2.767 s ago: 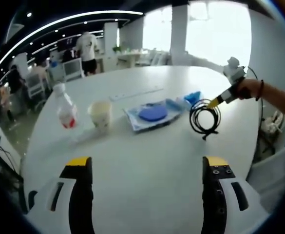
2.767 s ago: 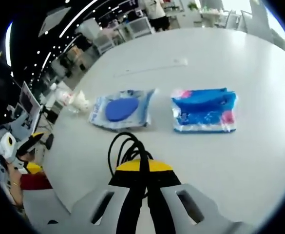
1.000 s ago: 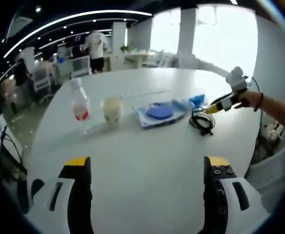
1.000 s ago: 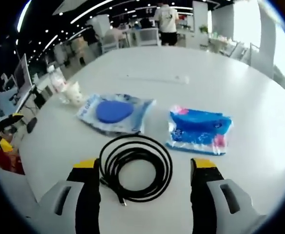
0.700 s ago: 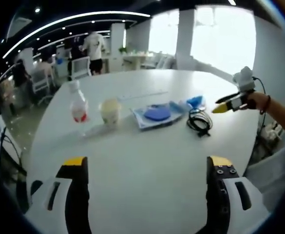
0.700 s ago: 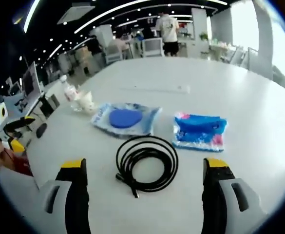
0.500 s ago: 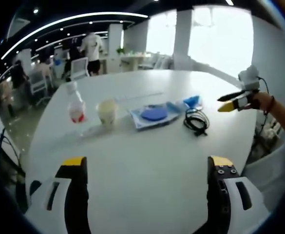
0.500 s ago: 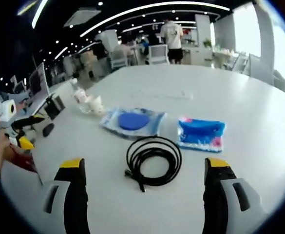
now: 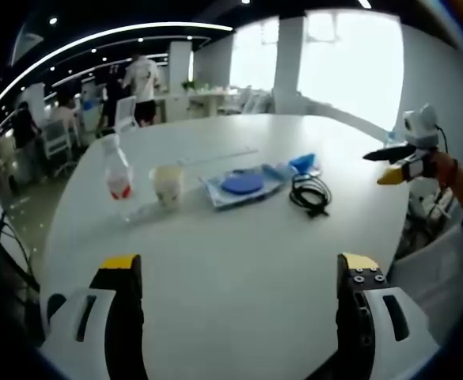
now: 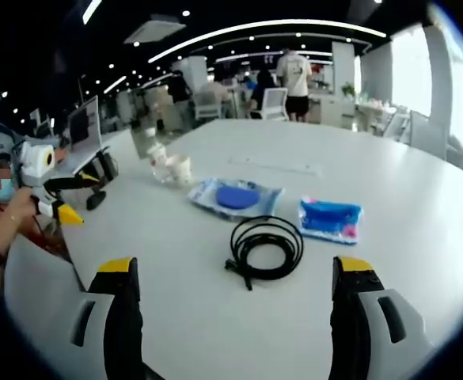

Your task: Arrange the tabletop items into an orderly group along one side of the table until the central work area is clear of visible clutter.

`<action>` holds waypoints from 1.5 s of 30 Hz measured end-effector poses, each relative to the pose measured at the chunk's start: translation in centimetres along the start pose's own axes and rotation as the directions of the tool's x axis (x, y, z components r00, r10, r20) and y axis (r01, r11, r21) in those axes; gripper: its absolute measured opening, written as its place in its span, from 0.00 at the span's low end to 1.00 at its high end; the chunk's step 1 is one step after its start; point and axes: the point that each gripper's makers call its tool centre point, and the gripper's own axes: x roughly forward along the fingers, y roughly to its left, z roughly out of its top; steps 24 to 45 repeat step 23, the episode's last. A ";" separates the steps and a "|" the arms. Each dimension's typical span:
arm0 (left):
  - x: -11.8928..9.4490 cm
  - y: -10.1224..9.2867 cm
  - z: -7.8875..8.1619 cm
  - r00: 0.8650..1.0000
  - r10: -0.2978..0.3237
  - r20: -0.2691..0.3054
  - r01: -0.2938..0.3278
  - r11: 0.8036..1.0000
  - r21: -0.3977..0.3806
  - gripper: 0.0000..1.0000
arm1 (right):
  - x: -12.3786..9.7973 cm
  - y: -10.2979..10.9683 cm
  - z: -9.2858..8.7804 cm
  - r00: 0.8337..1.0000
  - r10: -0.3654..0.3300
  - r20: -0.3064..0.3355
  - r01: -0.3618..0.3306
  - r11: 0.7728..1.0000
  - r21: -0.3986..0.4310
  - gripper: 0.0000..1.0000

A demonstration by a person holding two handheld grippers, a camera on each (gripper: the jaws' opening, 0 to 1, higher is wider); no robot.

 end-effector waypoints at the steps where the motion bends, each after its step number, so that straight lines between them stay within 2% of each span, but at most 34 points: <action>1: 0.0 0.0 0.0 1.000 0.000 0.002 0.000 1.000 0.006 0.99 | -0.1 0.2 -0.1 1.000 -0.001 -0.001 0.001 1.000 -0.006 0.99; 11: -0.5 -0.3 -0.2 1.000 -0.010 0.028 0.010 1.000 -0.001 0.99 | -2.0 1.9 -1.1 0.998 -0.001 0.062 0.000 1.000 0.015 0.99; 16: -0.7 -0.2 -0.7 1.000 -0.002 0.020 0.002 1.000 0.012 0.99 | -2.7 2.3 -2.1 0.999 -0.015 0.040 0.016 1.000 -0.021 0.99; 23: -0.9 -0.4 -1.1 1.000 -0.001 0.011 0.000 1.000 0.029 0.99 | -2.8 2.9 -3.8 1.000 -0.015 0.016 0.015 1.000 -0.008 0.99; 45: -0.9 -0.4 -1.1 1.000 -0.001 0.011 0.000 1.000 0.029 0.99 | -2.8 2.9 -3.8 1.000 -0.015 0.016 0.015 1.000 -0.008 0.99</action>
